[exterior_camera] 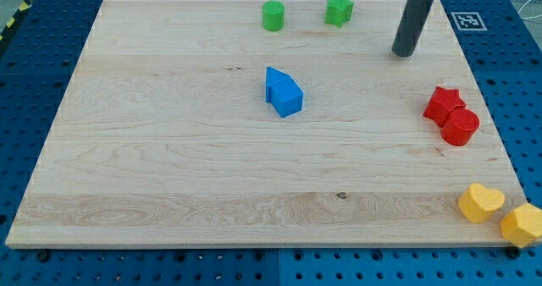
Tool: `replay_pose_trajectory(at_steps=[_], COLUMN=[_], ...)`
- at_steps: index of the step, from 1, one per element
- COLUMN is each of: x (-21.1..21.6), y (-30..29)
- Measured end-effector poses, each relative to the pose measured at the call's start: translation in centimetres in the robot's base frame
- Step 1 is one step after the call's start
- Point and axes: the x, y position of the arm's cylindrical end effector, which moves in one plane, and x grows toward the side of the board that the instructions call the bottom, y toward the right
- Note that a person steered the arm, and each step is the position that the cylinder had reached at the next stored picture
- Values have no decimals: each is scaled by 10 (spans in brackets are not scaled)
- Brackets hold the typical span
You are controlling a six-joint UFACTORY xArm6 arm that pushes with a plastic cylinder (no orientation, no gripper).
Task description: Push the green star to the green circle
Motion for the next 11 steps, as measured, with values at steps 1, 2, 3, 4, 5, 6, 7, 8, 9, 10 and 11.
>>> replay_pose_trajectory(at_steps=[1, 2, 3, 4, 5, 6, 7, 8, 9, 10, 11], x=[-41, -71, -73, -73, -73, -83, -87, -114, -129, -129, -129], y=[-2, -21, -49, -85, -114, -105, -77, -74, -79, -91, -126])
